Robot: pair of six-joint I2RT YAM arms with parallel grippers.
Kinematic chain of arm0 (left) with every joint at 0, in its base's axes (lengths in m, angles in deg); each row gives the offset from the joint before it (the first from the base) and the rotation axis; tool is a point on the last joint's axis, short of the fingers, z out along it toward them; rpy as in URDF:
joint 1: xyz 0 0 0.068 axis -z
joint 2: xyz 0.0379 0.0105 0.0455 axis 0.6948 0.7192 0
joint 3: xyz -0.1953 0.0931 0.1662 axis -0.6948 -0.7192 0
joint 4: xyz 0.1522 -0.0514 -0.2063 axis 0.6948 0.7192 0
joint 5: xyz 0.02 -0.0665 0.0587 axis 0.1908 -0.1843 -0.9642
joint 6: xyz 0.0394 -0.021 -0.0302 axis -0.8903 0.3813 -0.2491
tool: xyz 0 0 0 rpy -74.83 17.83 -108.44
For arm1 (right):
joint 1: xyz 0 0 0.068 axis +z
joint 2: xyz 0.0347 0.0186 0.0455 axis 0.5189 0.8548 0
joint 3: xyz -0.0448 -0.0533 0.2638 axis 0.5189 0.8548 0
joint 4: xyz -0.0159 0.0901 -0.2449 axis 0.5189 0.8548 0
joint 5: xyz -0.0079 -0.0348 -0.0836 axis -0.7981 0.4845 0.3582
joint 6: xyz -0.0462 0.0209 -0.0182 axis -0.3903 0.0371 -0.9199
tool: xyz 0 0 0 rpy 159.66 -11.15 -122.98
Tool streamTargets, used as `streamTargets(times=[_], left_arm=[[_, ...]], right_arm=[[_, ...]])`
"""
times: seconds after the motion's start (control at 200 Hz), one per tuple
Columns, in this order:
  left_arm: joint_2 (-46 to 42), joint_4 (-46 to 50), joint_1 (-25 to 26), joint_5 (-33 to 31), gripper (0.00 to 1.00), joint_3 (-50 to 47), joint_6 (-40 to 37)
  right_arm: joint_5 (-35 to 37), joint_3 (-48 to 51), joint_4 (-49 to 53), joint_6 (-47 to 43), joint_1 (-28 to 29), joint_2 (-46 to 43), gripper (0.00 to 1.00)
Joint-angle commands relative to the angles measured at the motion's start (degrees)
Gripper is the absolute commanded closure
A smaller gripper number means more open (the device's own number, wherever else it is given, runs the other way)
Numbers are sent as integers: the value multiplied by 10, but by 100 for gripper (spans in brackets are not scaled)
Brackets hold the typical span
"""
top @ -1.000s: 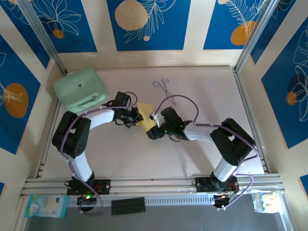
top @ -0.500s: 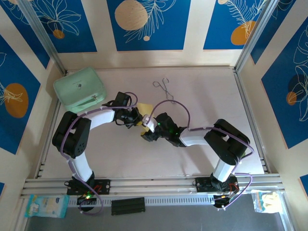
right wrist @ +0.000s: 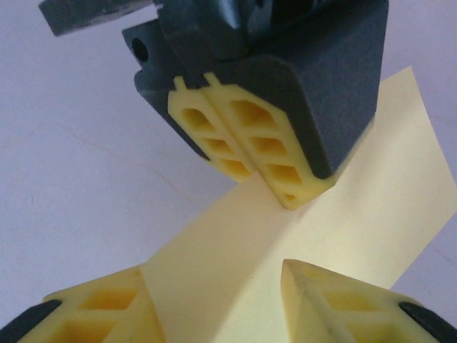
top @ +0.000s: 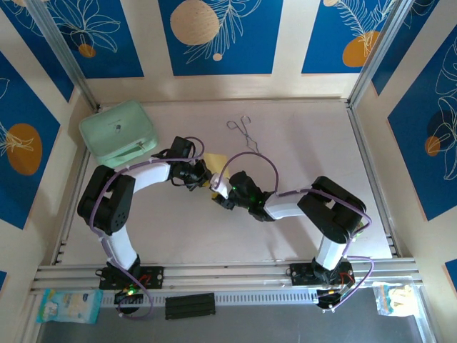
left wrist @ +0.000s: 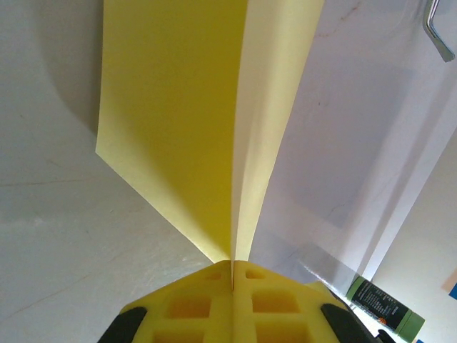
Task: Fold a paper plane with a square sheet of paper (pick it up from the middle)
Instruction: Third fold the triangle at the center of the table.
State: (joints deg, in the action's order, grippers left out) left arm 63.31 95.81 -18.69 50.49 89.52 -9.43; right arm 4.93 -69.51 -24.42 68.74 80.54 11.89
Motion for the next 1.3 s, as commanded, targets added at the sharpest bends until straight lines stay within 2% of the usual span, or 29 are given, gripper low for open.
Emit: streamTargets(times=[0.0, 0.475, 0.705, 0.845, 0.97, 1.021, 1.211, 1.296], left_arm=[[-4, 12, 5, -5, 94, 6, 2], [-3, 15, 5, -7, 90, 3, 1], [-11, 27, 5, -17, 84, 2, -7], [-30, 67, -12, -26, 75, 21, -63], [-57, 170, -24, -91, 65, 80, -159], [-60, 188, -24, -99, 64, 96, -178], [-32, 130, -17, -37, 65, 88, -166], [-10, 116, -9, -31, 67, 91, -163]], right_arm=[[-2, 14, -20, 6, 0, -15, 61], [-21, 15, -17, 36, -5, -35, 73], [-47, 10, 9, 48, -7, -36, 87], [-87, -2, 60, 69, -14, -46, 95], [-144, -12, 102, 110, -26, -57, 95], [-163, -14, 113, 132, -32, -56, 96], [-229, -14, 115, 206, -45, -50, 96], [-255, -19, 117, 232, -47, -47, 97]])
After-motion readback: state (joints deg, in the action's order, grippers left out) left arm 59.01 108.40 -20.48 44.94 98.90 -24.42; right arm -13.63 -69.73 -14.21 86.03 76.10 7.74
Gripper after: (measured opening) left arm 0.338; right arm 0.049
